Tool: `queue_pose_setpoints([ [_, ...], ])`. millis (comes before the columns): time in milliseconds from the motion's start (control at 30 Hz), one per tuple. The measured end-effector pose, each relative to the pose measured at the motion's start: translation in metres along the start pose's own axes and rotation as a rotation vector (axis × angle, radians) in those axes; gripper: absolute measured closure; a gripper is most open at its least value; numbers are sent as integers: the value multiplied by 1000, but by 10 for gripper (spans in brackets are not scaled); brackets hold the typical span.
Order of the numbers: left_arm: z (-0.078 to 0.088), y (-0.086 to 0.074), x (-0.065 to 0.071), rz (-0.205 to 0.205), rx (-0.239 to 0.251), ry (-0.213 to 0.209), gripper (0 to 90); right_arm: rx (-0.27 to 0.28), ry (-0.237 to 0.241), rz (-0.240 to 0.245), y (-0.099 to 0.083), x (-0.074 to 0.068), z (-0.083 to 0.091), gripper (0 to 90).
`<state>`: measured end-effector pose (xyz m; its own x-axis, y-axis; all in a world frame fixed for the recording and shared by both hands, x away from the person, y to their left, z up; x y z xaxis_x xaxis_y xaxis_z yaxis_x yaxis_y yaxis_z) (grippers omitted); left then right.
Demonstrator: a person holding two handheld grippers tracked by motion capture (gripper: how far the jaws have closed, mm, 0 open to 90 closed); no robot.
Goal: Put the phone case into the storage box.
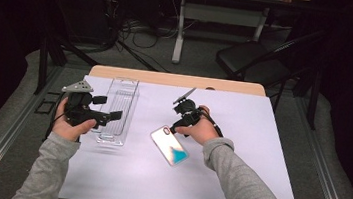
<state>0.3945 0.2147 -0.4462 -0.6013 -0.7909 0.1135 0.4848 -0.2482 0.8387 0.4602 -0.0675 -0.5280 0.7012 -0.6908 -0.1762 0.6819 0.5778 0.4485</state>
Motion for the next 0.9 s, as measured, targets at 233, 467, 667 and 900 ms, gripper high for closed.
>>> queue_pose_setpoints([
  [233, 0, 0, -1, 5, -1, 4, 91, -32, -11, -22, 0, 2, -7, 270],
  [467, 0, 0, 0, 10, 1, -4, 95, -52, 1, -75, -2, 1, -12, 327],
  [667, 0, -1, -1, 10, -3, -2, 97, -53, 5, -63, -2, 3, -13, 408],
  [900, 0, -1, -2, 10, -6, -2, 100, -103, 12, -123, -5, 0, -18, 430],
])
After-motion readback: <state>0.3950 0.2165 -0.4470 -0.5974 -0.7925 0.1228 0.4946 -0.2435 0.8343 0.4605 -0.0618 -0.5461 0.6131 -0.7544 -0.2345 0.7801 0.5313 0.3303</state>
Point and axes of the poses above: each handheld gripper's, and its own axes: z roughly backward along the jaws, y roughly out of its top, x roughly to its right, the point moved 4 cm from there along -z, roughly forward along the jaws, and after that the axes turned 9 degrees about y, right-handed, at the moved point
